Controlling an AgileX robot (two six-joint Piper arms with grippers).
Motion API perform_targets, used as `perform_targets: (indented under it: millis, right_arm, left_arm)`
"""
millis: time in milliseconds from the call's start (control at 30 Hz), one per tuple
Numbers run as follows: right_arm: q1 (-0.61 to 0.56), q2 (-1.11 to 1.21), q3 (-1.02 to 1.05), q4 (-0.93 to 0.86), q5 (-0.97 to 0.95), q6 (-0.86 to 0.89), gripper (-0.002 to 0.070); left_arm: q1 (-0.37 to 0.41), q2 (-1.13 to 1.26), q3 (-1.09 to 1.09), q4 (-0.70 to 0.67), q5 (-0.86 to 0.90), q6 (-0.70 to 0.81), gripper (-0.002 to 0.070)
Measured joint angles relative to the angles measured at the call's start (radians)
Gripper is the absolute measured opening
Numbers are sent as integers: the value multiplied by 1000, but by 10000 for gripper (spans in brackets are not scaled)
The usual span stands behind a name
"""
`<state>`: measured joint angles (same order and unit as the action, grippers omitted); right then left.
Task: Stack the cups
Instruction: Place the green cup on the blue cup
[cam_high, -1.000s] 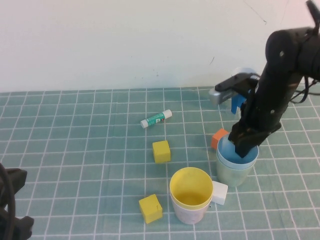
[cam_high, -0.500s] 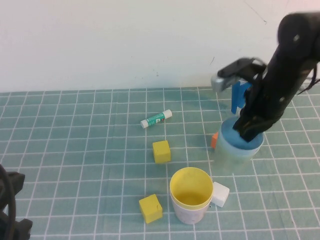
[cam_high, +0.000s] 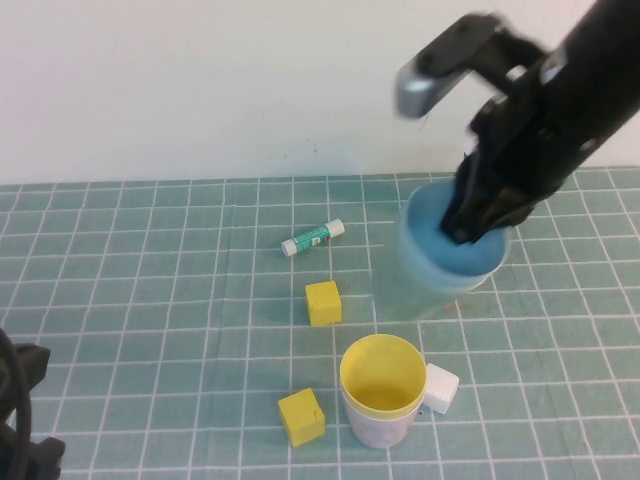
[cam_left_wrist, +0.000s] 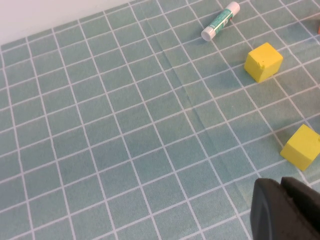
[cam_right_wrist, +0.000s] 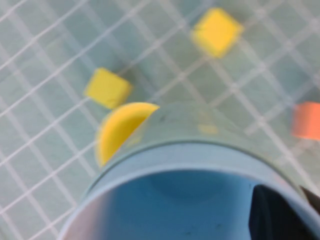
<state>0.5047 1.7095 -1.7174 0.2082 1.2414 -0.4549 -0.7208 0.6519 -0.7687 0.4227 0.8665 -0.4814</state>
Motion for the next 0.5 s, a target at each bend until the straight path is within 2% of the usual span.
perform_targets:
  millis: [167, 500]
  right_arm:
    - [72, 74, 0, 4, 0, 0, 32]
    - [83, 204, 0, -13, -8, 41, 32]
  left_arm:
    - [0, 0, 0, -4, 0, -2, -1]
    - [0, 0, 0, -10, 11, -2, -1]
